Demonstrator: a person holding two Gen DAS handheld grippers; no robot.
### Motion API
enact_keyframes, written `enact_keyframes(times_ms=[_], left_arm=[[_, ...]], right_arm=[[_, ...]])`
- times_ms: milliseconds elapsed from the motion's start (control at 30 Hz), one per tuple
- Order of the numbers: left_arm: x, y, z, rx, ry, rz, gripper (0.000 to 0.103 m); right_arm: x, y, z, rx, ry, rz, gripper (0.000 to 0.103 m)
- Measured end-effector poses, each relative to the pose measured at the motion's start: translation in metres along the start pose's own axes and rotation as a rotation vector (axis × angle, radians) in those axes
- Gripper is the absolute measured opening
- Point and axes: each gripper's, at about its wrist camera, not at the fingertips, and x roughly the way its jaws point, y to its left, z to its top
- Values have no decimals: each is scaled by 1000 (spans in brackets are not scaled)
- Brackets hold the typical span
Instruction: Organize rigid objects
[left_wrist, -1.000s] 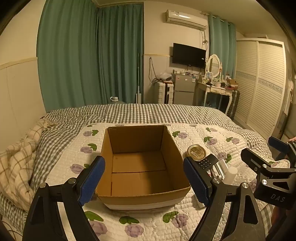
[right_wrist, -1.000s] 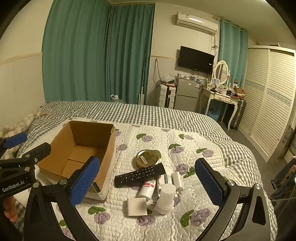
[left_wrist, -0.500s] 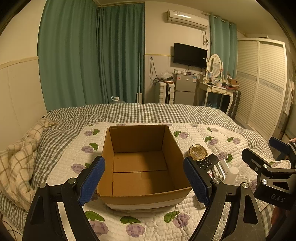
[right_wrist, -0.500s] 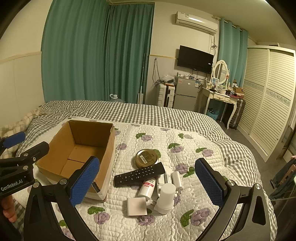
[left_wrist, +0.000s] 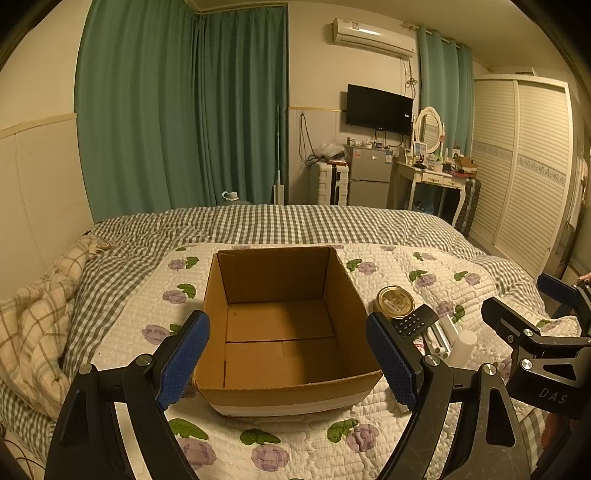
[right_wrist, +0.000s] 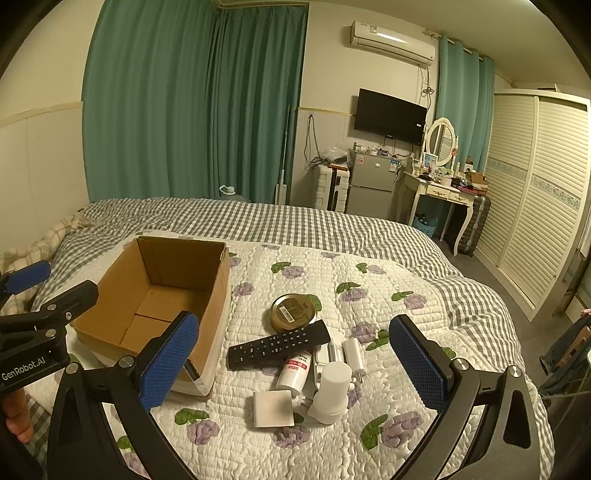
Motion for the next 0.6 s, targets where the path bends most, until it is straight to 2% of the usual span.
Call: enact_keyframes(times_ms=[600], left_arm=[[1, 4, -3, -1, 0, 3, 89]], right_arm=[[4, 1, -4, -1, 14, -5, 103]])
